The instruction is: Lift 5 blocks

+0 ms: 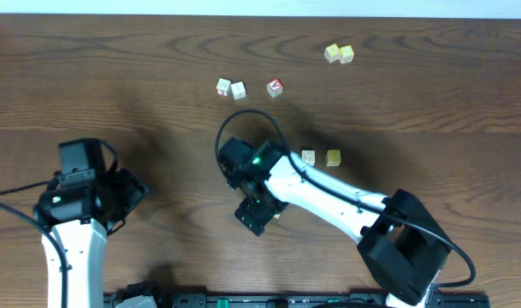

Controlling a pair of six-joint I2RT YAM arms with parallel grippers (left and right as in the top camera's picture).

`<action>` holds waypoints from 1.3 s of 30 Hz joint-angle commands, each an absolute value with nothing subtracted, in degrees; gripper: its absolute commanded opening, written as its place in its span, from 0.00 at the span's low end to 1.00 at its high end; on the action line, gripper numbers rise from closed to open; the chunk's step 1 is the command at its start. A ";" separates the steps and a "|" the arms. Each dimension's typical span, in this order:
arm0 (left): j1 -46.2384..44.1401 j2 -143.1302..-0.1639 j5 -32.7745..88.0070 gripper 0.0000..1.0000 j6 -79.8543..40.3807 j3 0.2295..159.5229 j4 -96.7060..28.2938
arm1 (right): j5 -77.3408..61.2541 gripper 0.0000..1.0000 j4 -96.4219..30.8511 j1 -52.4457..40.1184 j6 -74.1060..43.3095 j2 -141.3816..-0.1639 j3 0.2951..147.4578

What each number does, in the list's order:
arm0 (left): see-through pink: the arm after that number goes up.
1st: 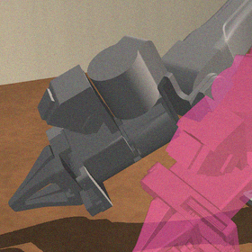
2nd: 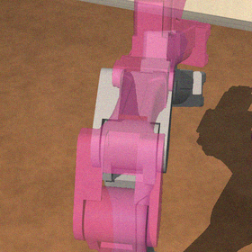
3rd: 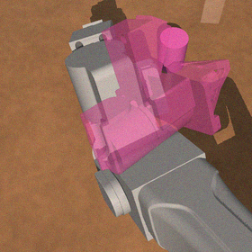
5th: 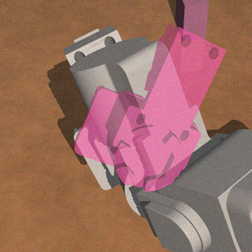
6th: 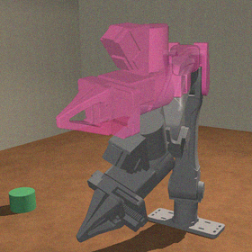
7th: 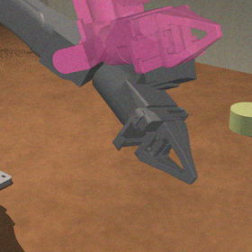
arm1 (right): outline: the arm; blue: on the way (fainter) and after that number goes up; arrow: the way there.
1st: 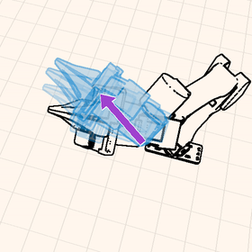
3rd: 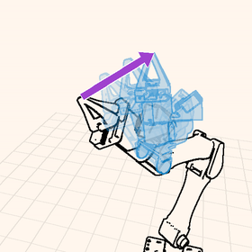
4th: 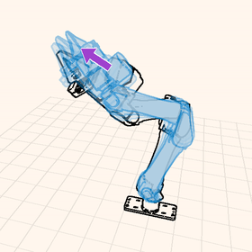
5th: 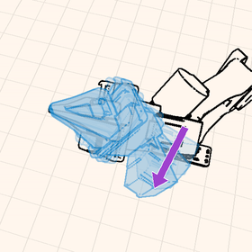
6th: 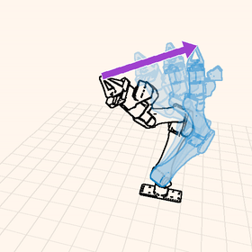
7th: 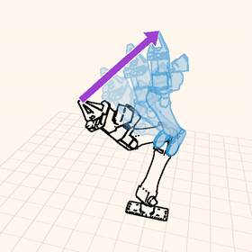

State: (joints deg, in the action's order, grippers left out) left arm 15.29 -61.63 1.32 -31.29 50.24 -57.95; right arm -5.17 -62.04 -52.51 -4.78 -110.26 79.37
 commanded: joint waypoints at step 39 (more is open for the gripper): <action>19.05 -61.73 1.06 0.82 -31.66 51.07 -59.57 | -4.51 0.75 -50.89 -44.58 3.29 -111.02 70.43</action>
